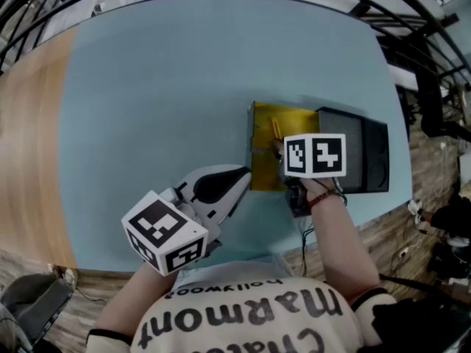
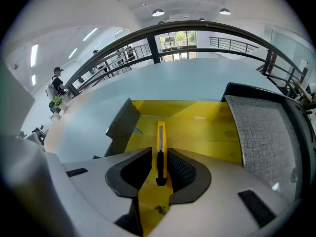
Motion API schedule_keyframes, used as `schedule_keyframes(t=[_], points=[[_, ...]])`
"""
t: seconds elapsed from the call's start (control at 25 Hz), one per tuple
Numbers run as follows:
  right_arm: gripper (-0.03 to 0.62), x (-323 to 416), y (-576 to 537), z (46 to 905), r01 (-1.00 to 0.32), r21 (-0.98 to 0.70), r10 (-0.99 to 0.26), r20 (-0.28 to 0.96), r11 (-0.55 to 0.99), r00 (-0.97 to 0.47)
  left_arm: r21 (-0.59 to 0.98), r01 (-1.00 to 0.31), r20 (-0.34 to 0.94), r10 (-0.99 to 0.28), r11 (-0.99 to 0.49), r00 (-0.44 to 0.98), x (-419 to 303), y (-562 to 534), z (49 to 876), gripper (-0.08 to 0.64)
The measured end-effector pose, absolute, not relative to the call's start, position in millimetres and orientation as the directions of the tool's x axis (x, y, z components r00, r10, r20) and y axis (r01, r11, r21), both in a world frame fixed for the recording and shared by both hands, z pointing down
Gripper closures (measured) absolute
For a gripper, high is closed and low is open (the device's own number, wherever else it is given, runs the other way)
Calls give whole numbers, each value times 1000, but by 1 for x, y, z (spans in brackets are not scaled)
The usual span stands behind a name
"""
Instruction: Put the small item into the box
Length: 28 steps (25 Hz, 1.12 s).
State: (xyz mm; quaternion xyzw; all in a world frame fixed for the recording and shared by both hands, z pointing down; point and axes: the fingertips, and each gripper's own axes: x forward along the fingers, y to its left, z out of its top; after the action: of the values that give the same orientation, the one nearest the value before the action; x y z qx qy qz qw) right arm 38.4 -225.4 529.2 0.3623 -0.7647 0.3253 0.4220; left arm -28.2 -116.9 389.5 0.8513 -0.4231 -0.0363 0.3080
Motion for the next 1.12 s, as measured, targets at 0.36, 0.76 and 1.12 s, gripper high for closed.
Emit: schedule_keyframes(t=[0.36, 0.76, 1.12], points=[[413, 39, -226, 528, -823, -195, -290, 872, 534, -395, 491, -733, 235, -738, -471, 632, -15, -91, 370, 558], [416, 52, -230, 524, -863, -162, -400, 835, 479, -379, 397, -793, 262, -771, -463, 581, -23, -61, 342, 558], [503, 70, -234, 482, -879, -225, -551, 706, 420, -444, 329, -797, 258, -763, -507, 592, -3, -49, 331, 558]])
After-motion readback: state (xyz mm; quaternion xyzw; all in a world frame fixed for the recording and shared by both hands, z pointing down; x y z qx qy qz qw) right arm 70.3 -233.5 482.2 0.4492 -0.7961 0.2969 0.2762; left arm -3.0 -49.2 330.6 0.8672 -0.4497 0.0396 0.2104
